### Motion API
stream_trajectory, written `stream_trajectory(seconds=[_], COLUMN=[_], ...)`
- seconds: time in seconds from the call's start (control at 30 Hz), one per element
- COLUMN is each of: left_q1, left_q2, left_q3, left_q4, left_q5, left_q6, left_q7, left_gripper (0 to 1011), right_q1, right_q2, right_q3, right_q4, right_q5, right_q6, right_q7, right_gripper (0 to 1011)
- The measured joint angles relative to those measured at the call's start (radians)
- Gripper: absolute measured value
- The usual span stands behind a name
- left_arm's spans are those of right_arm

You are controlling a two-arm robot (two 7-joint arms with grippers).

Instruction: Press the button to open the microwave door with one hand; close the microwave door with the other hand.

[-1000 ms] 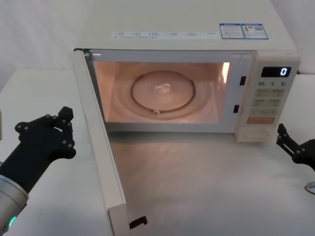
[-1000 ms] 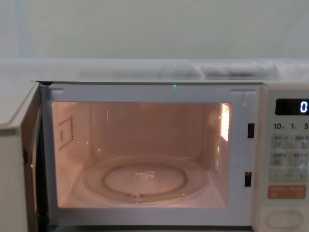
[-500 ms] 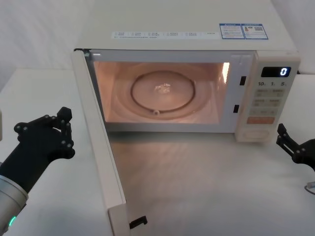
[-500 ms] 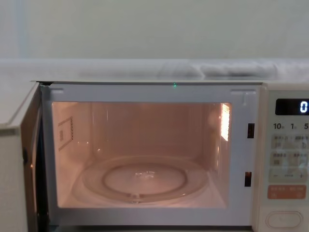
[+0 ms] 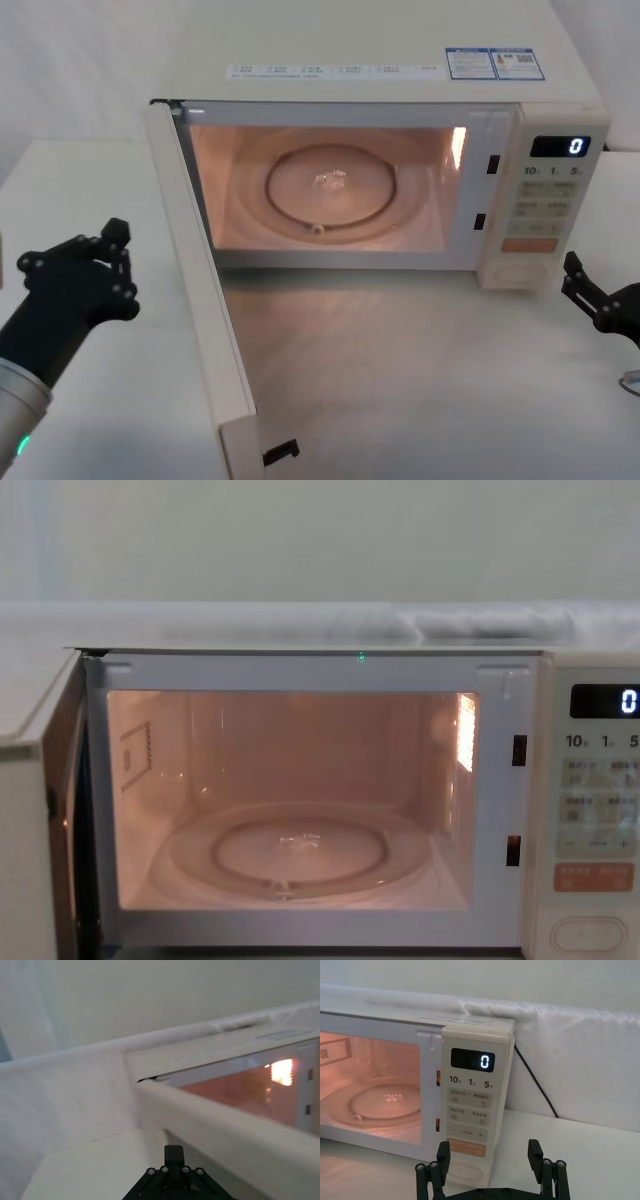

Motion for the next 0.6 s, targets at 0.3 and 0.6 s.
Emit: stream_trajectory(seconds=[0.3, 0.6], left_q1=[-0.012, -0.019], left_q2=[-0.024, 0.011], left_q3=[-0.035, -0.054], left_q4=[0.056, 0.073], left_q5=[0.0, -0.11], left_q6=[-0.012, -0.013], left_q7=[0.011, -0.087], left_gripper=[0, 0], right_q1=[0.0, 0.0], right_q2=[0.0, 0.0], right_q3=[0.0, 0.0], right_q4=[0.0, 0.0], right_q5=[0.0, 0.0], right_q6=[0.0, 0.0], right_q7=[0.0, 0.0], right_gripper=[1002, 1002])
